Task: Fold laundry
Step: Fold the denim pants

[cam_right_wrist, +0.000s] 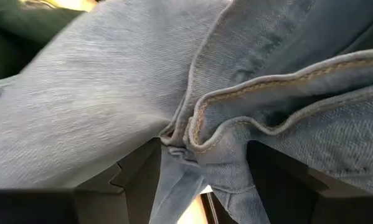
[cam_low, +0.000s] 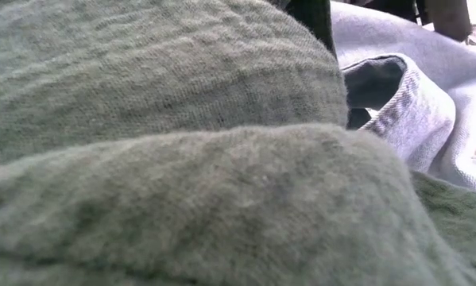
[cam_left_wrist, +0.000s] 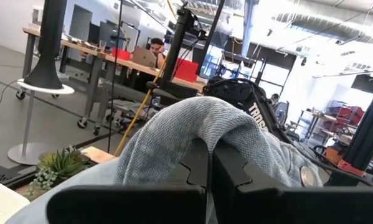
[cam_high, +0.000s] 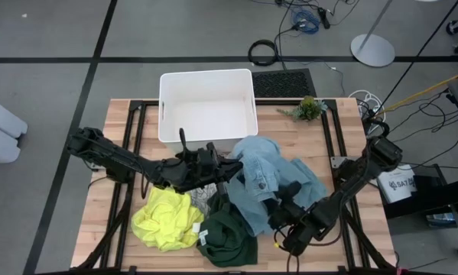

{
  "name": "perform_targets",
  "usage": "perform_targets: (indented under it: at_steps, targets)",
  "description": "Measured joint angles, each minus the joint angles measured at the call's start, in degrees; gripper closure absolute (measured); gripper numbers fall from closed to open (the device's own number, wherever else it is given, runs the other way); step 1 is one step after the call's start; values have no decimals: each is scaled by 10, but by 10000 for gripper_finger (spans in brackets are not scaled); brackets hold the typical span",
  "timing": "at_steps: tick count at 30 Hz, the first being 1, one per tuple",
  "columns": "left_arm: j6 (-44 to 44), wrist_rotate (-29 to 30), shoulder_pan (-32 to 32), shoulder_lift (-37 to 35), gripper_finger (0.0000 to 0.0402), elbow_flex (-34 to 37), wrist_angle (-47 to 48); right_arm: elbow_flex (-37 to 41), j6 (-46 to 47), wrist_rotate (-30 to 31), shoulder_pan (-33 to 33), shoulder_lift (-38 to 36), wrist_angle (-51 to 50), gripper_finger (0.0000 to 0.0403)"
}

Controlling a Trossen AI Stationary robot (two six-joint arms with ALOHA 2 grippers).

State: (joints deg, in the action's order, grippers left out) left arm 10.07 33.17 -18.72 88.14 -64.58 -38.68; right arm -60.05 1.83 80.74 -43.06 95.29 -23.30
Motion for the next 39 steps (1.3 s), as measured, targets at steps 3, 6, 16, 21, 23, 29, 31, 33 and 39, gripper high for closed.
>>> perform_targets:
  at_steps: [3, 6, 16, 21, 23, 29, 31, 33, 39]
  targets:
    - [1, 0, 0, 0, 396, 0, 0, 0, 0, -7, 11, 0, 11, 177]
    - [2, 0, 0, 0, 396, 0, -1, 0, -13, -16, 20, 0, 39, 177]
    - [1, -4, 0, 0, 396, 0, 0, 0, -50, -33, 49, 0, 110, 216]
    - [-3, -5, 0, 0, 395, 0, 0, 0, -60, -32, 52, 0, 111, 345]
    - [-4, -6, 0, 0, 395, 0, 1, 0, -77, -34, 51, 0, 112, 386]
    - [-25, -6, -1, 0, 395, 0, 4, -41, -141, -15, 23, -11, 108, 399]
    - [-29, -7, -1, -4, 395, 0, 7, -68, -181, 8, 1, -23, 105, 400]
    - [-34, -7, -1, -13, 395, 0, 20, -98, -229, 39, -23, -34, 105, 401]
    - [-52, -14, -4, -58, 395, 0, 55, -192, -343, 95, -97, -73, 105, 402]
